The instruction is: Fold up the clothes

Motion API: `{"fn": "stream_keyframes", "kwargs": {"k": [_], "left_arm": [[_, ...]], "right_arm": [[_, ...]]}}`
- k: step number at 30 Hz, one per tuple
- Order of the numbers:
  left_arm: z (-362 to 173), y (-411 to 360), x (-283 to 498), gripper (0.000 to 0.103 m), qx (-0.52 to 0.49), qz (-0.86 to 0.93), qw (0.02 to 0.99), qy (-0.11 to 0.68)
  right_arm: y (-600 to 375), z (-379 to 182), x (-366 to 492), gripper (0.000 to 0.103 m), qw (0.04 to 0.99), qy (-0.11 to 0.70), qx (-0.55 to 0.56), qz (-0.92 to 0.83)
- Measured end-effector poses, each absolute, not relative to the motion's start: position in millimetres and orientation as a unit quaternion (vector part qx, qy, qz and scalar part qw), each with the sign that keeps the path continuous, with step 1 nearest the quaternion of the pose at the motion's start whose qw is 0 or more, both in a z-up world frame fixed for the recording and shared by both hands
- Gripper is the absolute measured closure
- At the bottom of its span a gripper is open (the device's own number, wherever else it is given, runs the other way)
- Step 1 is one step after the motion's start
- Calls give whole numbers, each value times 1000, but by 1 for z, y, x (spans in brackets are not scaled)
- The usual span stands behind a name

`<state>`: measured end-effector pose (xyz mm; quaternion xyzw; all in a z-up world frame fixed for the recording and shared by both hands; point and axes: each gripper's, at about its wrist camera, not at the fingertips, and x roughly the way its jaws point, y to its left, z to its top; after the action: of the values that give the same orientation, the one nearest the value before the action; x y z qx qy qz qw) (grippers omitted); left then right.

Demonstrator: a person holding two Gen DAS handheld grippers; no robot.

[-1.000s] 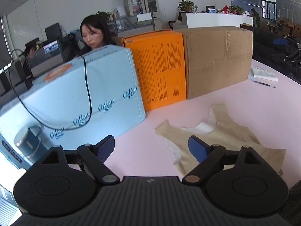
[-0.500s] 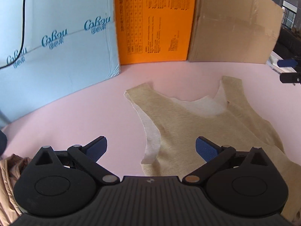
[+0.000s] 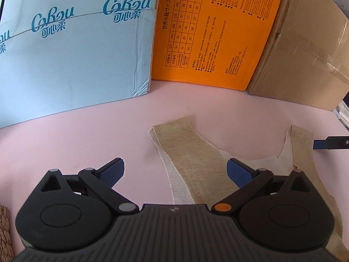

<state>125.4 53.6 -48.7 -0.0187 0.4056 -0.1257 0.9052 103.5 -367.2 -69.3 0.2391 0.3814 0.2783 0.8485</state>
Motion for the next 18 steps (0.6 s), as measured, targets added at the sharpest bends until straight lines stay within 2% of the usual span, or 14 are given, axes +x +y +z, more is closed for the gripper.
{"fn": "stream_keyframes", "kwargs": {"k": [9, 14, 18], "left_arm": [[-56, 46, 130, 2, -22, -142, 902, 407], [-59, 42, 137, 2, -15, -140, 903, 406], [-60, 42, 145, 2, -21, -135, 902, 409]], "right_arm": [[-333, -67, 116, 3, 830, 362, 222, 361], [-329, -63, 116, 2, 874, 323, 177, 318], [-328, -58, 115, 1, 881, 326, 145, 311]]}}
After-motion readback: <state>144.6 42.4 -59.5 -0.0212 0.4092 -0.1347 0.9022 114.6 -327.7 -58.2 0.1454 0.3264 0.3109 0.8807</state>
